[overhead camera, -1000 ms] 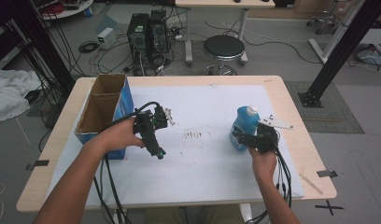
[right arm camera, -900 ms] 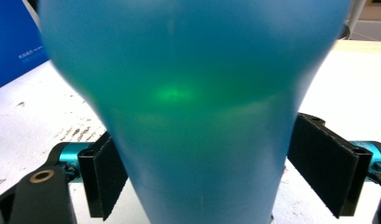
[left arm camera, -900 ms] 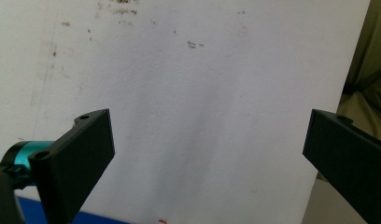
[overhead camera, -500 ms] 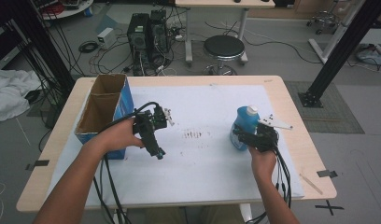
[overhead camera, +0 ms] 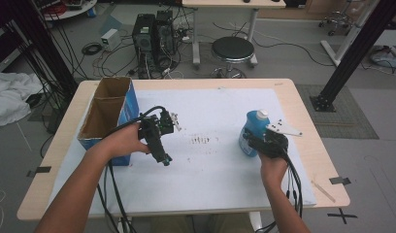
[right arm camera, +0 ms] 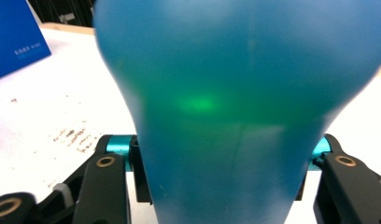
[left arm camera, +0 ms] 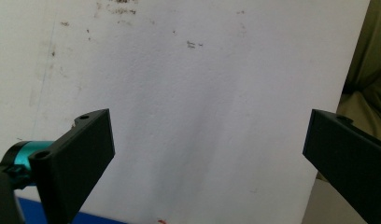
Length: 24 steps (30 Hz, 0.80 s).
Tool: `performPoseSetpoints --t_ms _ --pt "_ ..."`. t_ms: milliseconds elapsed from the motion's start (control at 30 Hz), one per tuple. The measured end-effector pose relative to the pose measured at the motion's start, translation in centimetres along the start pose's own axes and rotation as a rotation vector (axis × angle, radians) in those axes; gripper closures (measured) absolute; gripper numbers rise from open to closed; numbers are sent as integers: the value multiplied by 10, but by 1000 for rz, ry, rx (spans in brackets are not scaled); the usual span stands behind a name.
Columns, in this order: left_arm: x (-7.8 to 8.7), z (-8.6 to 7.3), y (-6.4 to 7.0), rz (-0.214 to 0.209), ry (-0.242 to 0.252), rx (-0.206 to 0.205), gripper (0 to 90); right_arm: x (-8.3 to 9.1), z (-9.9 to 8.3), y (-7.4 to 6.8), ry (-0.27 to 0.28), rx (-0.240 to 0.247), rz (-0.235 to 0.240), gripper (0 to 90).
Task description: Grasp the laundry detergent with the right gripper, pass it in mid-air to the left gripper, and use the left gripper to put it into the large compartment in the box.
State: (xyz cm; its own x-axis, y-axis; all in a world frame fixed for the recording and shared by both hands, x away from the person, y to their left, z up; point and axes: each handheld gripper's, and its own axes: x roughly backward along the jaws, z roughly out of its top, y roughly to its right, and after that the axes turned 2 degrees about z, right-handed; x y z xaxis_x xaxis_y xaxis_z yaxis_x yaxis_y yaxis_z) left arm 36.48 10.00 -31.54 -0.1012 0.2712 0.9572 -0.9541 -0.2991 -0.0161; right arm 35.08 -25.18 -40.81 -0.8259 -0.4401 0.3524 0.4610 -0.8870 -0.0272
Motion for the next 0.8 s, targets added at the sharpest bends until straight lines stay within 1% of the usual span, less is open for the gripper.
performPoseSetpoints --t_ms 133,167,200,267,367,467,533,600,667,700,733,800 --pt "0 0 0 1 3 3 21 1 0 -1 4 28 -3 449" --pt "0 0 0 3 3 2 21 1 0 -1 4 28 -3 449" --pt "0 -1 -1 2 1 1 21 1 0 -1 6 37 1 450" --pt "1 -1 -1 3 7 5 20 2 0 0 1 32 9 452" --pt "2 -2 -1 1 13 6 20 5 3 3 -6 44 27 452" --pt "4 -2 -1 0 16 4 20 12 10 5 -9 57 66 453" --pt "5 -1 -1 -3 24 4 21 17 16 6 -14 83 96 452" --pt "6 -1 1 -3 27 -1 20 23 22 7 -17 96 133 452" --pt "7 1 3 -3 33 -5 21 31 28 9 -12 100 183 452" --pt "8 2 4 -3 33 -9 21 36 32 11 -9 98 218 452" --pt "10 3 5 -4 33 -16 21 36 32 11 -9 98 218 452" --pt "13 5 7 -2 38 -25 21 43 36 14 -12 99 256 452"
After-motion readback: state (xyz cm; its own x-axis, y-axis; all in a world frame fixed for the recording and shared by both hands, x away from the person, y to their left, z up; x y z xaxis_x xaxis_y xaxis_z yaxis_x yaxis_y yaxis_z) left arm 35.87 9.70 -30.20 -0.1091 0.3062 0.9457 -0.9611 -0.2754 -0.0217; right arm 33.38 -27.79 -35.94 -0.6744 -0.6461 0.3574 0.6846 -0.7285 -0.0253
